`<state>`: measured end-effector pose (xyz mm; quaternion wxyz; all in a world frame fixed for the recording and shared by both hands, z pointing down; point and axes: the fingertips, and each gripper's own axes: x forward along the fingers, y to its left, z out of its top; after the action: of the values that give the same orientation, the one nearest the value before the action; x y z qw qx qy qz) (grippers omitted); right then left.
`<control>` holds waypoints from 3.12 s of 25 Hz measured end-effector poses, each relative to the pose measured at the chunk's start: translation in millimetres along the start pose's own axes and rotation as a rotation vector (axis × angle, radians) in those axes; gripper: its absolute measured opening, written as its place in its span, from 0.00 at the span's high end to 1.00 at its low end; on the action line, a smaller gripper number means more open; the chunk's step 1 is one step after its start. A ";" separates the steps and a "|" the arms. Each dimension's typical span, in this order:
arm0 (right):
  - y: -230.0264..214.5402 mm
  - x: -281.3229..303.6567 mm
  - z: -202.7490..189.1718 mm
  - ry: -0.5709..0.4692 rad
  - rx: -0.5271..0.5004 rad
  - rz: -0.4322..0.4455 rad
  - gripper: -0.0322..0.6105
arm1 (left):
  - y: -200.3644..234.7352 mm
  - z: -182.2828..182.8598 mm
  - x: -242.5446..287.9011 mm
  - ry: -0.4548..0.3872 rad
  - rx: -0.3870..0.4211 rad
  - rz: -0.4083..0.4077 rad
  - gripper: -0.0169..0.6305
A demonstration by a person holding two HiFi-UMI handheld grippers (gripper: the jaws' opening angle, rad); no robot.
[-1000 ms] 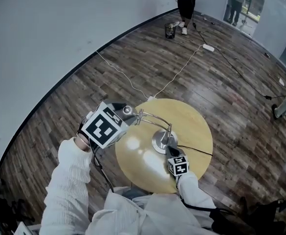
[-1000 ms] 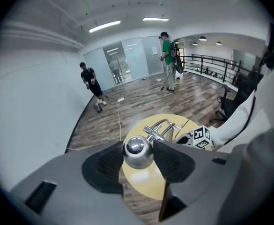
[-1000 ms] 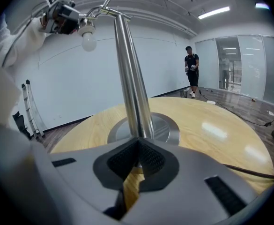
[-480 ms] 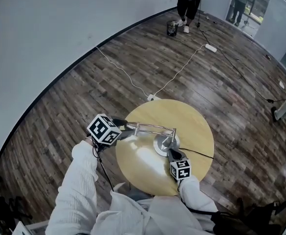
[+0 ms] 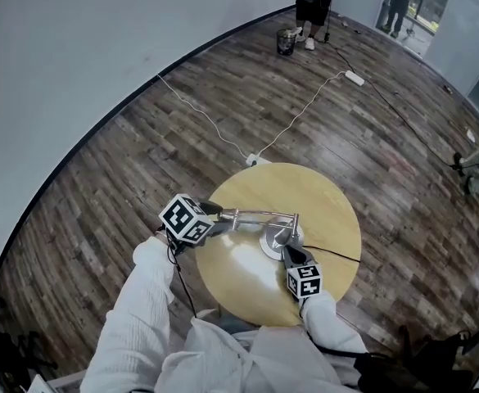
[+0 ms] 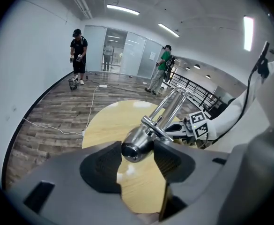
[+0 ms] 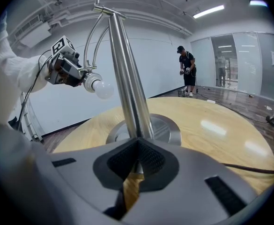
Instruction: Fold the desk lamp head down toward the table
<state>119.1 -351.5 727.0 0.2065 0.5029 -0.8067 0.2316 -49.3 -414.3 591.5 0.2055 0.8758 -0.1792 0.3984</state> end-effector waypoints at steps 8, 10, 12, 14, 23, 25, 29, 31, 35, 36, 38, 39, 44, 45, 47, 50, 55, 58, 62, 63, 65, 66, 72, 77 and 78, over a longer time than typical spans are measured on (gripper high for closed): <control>0.4 1.6 1.7 -0.004 0.000 -0.004 0.93 | -5.0 -13.8 30.3 -0.021 -0.017 -0.119 0.66; 0.5 2.2 2.4 -0.001 -0.004 -0.003 0.93 | -5.5 -15.9 36.3 -0.013 -0.022 -0.143 0.66; -0.3 3.0 2.6 0.004 -0.010 -0.002 0.93 | -5.4 -15.9 41.4 -0.007 -0.023 -0.156 0.66; -0.8 3.5 1.7 0.006 -0.016 0.000 0.93 | -6.2 -17.0 47.2 -0.003 -0.024 -0.169 0.66; -1.5 3.5 0.8 0.013 -0.026 0.012 0.93 | -8.3 -13.4 59.6 -0.026 -0.016 -0.191 0.66; -1.5 3.9 1.3 0.013 -0.026 0.014 0.93 | -7.8 -11.6 61.1 -0.026 -0.011 -0.191 0.66; 0.3 3.9 1.2 0.019 -0.064 0.017 0.93 | -9.7 -13.3 65.8 -0.024 -0.012 -0.201 0.67; 0.2 4.1 1.6 0.019 -0.072 0.019 0.93 | -10.3 -13.2 68.3 -0.023 -0.012 -0.204 0.67; 2.5 5.1 2.8 0.019 -0.070 0.017 0.93 | -10.0 -14.4 70.4 -0.026 -0.013 -0.201 0.68; 2.6 5.1 2.6 0.018 -0.070 0.016 0.93 | -10.3 -14.8 70.7 -0.026 -0.013 -0.199 0.68; 2.5 5.1 1.8 0.019 -0.070 0.014 0.93 | -10.7 -15.0 71.2 -0.024 -0.009 -0.192 0.68; 2.2 5.2 1.5 0.019 -0.070 0.012 0.93 | -10.8 -15.0 71.3 -0.025 -0.007 -0.187 0.68; 1.4 4.9 0.8 0.023 -0.073 0.001 0.93 | -13.8 -22.7 76.4 -0.051 -0.036 -0.190 0.68; 1.7 5.1 0.9 0.026 -0.075 -0.001 0.93 | -13.2 -21.8 74.7 -0.062 -0.037 -0.178 0.68; 2.2 6.2 1.6 0.034 -0.078 -0.002 0.93 | -9.9 -16.8 69.3 -0.093 -0.040 -0.145 0.68; 2.3 3.9 4.2 0.034 -0.064 -0.016 0.93 | -4.6 -16.9 62.6 -0.148 -0.062 -0.087 0.68; 0.6 -26.6 21.5 -0.057 -0.032 -0.066 0.93 | -1.5 -17.6 20.0 -0.351 -0.164 0.097 0.69; 3.6 -49.5 29.9 -0.106 -0.041 -0.092 0.93 | -25.3 -20.6 -7.5 -0.515 -0.215 0.320 0.69; 14.3 -74.6 43.3 -0.186 -0.006 -0.148 0.93 | -73.2 -39.3 3.3 -0.590 -0.185 0.624 0.97; 19.4 -77.1 43.3 -0.193 0.008 -0.156 0.93 | -90.1 -43.1 17.7 -0.578 -0.186 0.607 0.97; 31.8 -77.5 38.3 -0.183 0.025 -0.162 0.93 | -123.4 -46.6 47.9 -0.550 -0.215 0.501 0.97; 38.2 -76.8 35.0 -0.175 0.028 -0.161 0.93 | -134.7 -47.7 57.8 -0.537 -0.234 0.464 0.97; 59.0 -84.6 27.5 -0.176 0.030 -0.159 0.93 | -143.7 -47.1 52.4 -0.525 -0.236 0.432 0.97; 56.1 -103.5 31.9 -0.225 0.069 -0.209 0.93 | -141.4 -47.4 42.3 -0.535 -0.255 0.416 0.97; 57.9 -109.8 31.2 -0.238 0.080 -0.219 0.93 | -145.7 -49.9 41.2 -0.532 -0.268 0.403 0.97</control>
<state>108.4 -268.6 630.0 0.1136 0.6196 -0.7559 0.1783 14.6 -271.4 621.5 0.1822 0.8612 -0.4461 0.1617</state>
